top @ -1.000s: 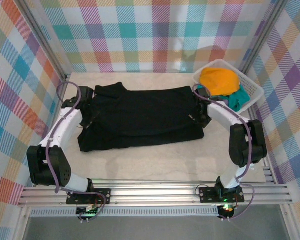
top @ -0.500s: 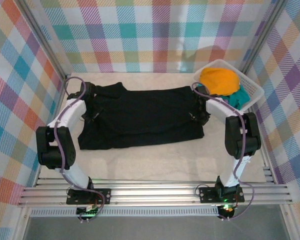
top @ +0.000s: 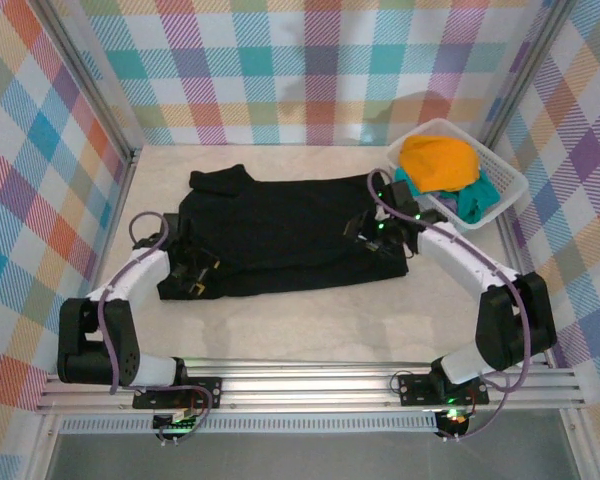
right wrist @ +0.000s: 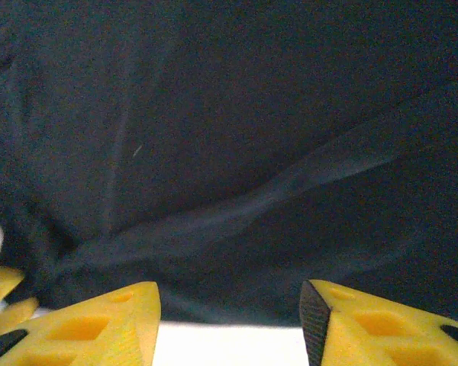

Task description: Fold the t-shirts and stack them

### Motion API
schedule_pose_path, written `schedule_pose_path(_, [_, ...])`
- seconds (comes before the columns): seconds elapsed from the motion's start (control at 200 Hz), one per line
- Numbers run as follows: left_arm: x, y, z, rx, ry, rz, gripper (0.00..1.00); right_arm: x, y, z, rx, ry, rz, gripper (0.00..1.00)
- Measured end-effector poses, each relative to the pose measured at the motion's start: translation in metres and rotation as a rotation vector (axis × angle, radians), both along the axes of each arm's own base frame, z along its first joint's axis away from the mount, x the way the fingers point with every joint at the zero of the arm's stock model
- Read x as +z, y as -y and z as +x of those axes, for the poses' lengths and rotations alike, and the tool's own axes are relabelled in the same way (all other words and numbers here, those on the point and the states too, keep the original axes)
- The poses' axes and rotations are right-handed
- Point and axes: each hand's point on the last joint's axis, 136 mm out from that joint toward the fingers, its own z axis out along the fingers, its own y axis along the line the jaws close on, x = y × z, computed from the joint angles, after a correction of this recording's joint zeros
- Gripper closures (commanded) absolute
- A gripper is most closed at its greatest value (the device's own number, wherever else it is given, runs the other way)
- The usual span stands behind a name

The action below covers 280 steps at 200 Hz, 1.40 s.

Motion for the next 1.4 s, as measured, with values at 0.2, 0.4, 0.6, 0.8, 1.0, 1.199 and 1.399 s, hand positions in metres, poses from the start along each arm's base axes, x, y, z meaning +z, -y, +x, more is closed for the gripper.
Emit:
schedule_pose_path(0.2, [0.001,0.013,0.01,0.025,0.025,-0.052,0.42,0.01,-0.054,-0.025,0.182,0.02,0.147,0.47])
schedule_pose_path(0.4, [-0.003,0.016,0.015,0.033,0.038,-0.055,0.58,0.018,-0.059,-0.021,0.191,0.046,0.181,0.49])
schedule_pose_path(0.6, [-0.017,0.015,0.016,0.035,0.004,-0.049,0.75,0.02,-0.059,-0.021,0.189,0.051,0.181,0.49])
schedule_pose_path(0.8, [-0.017,0.016,0.018,0.027,0.004,-0.043,1.0,0.026,-0.056,-0.021,0.178,0.068,0.175,0.5])
schedule_pose_path(1.0, [0.012,0.018,0.046,-0.023,0.079,0.01,1.0,0.026,-0.054,-0.021,0.169,0.057,0.163,0.5])
schedule_pose_path(1.199, [0.029,0.041,0.096,-0.174,0.121,0.077,1.0,0.034,-0.054,-0.017,0.162,0.071,0.159,0.5])
schedule_pose_path(1.399, [0.015,0.059,0.123,-0.325,0.074,0.16,1.0,0.034,-0.052,-0.017,0.156,0.063,0.148,0.5])
